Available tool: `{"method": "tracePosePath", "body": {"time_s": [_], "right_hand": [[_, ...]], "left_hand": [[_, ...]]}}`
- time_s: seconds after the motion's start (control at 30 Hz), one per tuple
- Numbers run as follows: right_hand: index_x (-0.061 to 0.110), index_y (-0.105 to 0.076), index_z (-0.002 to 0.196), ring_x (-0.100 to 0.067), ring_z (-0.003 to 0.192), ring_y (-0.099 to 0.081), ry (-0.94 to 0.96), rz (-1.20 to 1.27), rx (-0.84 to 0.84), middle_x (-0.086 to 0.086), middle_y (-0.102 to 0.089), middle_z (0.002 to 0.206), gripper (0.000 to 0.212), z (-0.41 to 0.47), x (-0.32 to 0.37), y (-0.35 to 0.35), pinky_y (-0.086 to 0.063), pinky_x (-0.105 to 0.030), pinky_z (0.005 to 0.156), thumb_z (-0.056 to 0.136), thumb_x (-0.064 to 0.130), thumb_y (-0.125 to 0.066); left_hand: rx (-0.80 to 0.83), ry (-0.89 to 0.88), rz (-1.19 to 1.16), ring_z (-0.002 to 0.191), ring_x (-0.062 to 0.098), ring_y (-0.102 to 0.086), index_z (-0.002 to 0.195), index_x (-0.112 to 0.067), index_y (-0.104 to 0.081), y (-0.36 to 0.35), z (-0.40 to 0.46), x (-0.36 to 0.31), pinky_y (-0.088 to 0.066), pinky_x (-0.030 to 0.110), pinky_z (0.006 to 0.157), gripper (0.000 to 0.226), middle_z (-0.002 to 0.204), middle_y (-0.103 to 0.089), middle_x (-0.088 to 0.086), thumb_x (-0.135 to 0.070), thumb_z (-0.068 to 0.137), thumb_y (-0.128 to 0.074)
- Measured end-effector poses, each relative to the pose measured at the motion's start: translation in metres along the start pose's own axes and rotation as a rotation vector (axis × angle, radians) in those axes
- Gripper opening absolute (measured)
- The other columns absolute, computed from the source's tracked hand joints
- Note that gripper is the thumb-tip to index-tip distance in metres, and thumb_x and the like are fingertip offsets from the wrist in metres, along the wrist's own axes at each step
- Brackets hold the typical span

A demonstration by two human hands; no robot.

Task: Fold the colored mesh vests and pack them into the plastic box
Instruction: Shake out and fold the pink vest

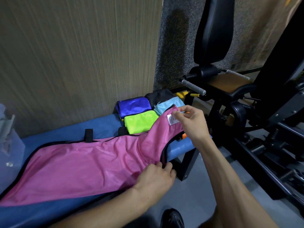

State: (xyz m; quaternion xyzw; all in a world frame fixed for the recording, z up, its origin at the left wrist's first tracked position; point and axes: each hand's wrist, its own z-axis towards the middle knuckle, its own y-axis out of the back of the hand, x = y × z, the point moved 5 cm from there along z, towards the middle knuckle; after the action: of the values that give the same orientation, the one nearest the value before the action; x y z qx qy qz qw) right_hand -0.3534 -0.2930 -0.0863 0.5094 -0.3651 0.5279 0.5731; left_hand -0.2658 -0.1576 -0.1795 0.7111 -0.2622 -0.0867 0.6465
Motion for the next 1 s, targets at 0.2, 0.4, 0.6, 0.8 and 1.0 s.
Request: {"method": "tracePosePath", "body": {"time_s": [0.2,0.4,0.6,0.8,1.0], "right_hand": [[0.014,-0.070,0.088,-0.024,0.069,-0.058,-0.022,-0.038,-0.052,-0.012,-0.075,0.078,0.013,0.000,-0.001,-0.003,-0.041,-0.036,0.063,0.094,0.025,-0.070],[0.011,-0.072,0.087,-0.018,0.067,-0.060,-0.133,-0.185,-0.166,-0.006,-0.071,0.075,0.013,0.010,-0.017,0.005,-0.045,-0.031,0.062,0.091,0.022,-0.067],[0.002,-0.069,0.088,-0.021,0.065,-0.052,-0.250,-0.389,-0.208,-0.007,-0.062,0.076,0.024,0.016,-0.034,0.021,-0.039,-0.032,0.058,0.092,0.023,-0.058],[-0.004,-0.060,0.077,-0.032,0.069,-0.054,-0.326,-0.625,-0.163,-0.013,-0.059,0.074,0.031,0.020,-0.051,0.026,-0.040,-0.037,0.064,0.096,0.019,-0.048],[0.001,-0.062,0.082,-0.034,0.074,-0.056,-0.360,-0.718,-0.142,-0.015,-0.061,0.083,0.033,0.026,-0.056,0.023,-0.045,-0.038,0.071,0.100,0.023,-0.047]], "left_hand": [[0.004,0.048,0.091,0.097,0.036,-0.068,0.134,-0.001,-0.047,0.000,0.012,-0.003,-0.041,0.036,0.060,0.036,0.124,-0.057,0.017,0.001,0.098,-0.047],[-0.309,-0.204,-0.052,0.099,0.025,-0.059,0.132,-0.022,-0.050,0.003,-0.006,0.003,-0.040,0.034,0.054,0.051,0.130,-0.049,0.005,-0.018,0.086,-0.071],[-0.575,0.150,-0.374,0.109,0.019,-0.056,0.128,-0.024,-0.055,-0.011,-0.033,0.090,-0.054,0.039,0.090,0.030,0.126,-0.055,-0.003,-0.034,0.101,-0.047],[-0.185,0.363,-0.420,0.151,0.015,-0.014,0.156,-0.036,-0.030,-0.071,-0.046,0.151,-0.018,0.046,0.124,0.051,0.166,-0.018,-0.012,-0.052,0.107,-0.028],[-0.129,0.296,-0.422,0.155,0.010,0.014,0.161,-0.041,-0.008,-0.083,-0.046,0.149,0.011,0.042,0.126,0.061,0.169,0.010,-0.015,-0.064,0.105,-0.018]]}}
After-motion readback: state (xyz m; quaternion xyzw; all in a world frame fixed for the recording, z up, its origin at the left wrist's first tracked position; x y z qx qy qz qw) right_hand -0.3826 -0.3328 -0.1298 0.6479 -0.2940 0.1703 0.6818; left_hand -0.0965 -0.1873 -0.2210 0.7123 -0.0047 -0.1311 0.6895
